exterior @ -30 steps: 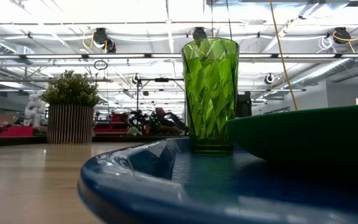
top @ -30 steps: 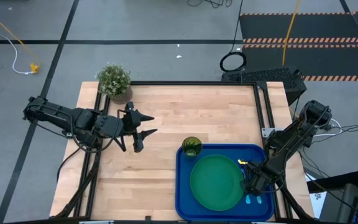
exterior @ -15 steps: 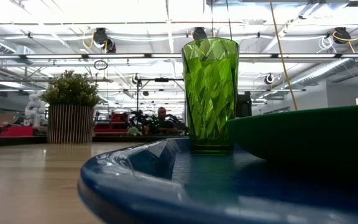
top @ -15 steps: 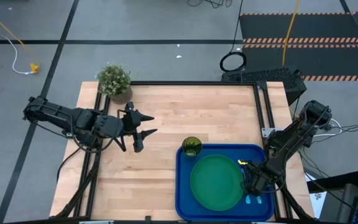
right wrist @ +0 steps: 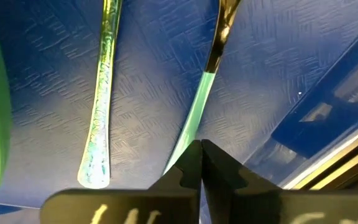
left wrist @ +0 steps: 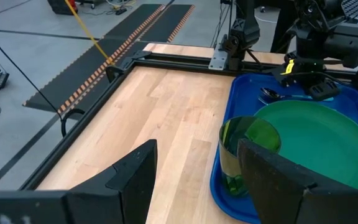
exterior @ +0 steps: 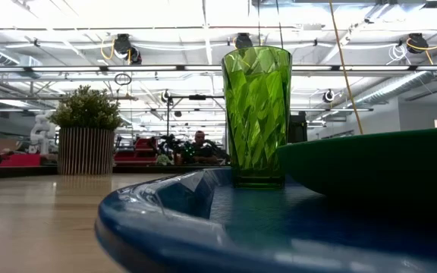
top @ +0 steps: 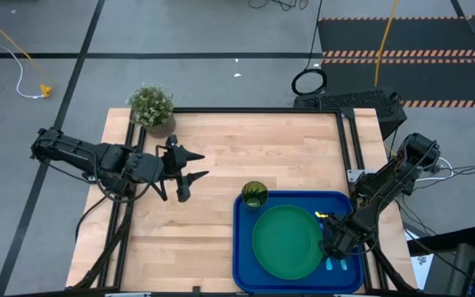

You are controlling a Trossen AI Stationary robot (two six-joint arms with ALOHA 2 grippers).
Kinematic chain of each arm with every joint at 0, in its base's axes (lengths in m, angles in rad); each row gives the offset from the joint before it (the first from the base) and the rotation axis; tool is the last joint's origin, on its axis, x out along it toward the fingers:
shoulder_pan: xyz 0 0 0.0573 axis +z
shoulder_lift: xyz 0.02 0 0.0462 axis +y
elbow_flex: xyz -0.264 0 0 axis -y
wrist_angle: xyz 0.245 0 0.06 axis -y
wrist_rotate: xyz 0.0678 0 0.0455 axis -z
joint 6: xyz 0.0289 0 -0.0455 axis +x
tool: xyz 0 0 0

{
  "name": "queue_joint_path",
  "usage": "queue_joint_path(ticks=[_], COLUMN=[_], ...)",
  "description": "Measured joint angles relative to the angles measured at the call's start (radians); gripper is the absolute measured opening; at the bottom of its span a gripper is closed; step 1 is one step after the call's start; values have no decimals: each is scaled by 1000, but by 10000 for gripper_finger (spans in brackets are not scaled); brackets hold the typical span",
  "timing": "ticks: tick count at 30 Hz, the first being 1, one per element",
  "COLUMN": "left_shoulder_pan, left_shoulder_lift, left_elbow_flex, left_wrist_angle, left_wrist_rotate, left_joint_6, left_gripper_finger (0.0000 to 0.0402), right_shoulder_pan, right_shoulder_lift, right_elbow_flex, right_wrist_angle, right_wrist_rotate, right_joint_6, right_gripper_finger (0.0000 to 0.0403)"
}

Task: Pick and place plate/cup/fork/spoon on tray
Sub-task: Put the blue spoon on the blue tray to the right of the blue fork

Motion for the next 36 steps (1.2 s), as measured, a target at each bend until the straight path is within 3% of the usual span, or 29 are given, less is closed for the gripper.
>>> queue_joint_path(ticks=[22,30,36], left_shoulder_pan=[0,-3,-3], left_shoulder_lift=[0,0,0], left_elbow_flex=[0,0,0], left_wrist_angle=[0,1,0], left_wrist_rotate=[-2,-1,-2], left_joint_6=[-16,-20,-37], left_gripper_finger=[225,225,225], right_shoulder_pan=[-31,-37,-73], right_shoulder_lift=[-4,-121,-281], right_elbow_flex=[0,0,33], right_wrist_angle=[5,-39,-153], right_wrist_rotate=[28,57,237], right_joint_6=[-3,3,-18], right_gripper_finger=[0,0,0])
